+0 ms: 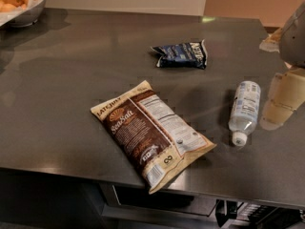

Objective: Place blue plastic bottle upright

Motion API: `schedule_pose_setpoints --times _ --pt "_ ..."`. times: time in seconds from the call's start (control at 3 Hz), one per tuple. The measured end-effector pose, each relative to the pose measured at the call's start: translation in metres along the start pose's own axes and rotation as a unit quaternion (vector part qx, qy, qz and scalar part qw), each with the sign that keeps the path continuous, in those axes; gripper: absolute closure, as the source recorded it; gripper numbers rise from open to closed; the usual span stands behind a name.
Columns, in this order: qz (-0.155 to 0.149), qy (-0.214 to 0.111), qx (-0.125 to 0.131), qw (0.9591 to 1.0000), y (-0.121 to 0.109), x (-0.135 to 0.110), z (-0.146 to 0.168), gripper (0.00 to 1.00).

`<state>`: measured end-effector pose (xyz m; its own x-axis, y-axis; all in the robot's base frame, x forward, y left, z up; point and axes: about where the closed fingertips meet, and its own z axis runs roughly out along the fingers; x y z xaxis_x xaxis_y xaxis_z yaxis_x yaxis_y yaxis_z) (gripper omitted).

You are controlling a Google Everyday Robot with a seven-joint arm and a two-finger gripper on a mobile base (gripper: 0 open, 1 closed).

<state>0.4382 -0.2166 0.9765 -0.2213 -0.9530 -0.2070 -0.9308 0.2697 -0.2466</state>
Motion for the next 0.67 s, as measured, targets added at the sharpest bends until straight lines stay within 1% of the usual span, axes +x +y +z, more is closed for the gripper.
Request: schedule_pose_setpoints --times 0.33,0.67 --pt "0.000 0.000 0.000 1.0000 0.0000 0.0000 0.0000 0.00" --pt "-0.024 0.003 -0.007 0.9997 -0.0048 -0.0043 0.0008 0.00"
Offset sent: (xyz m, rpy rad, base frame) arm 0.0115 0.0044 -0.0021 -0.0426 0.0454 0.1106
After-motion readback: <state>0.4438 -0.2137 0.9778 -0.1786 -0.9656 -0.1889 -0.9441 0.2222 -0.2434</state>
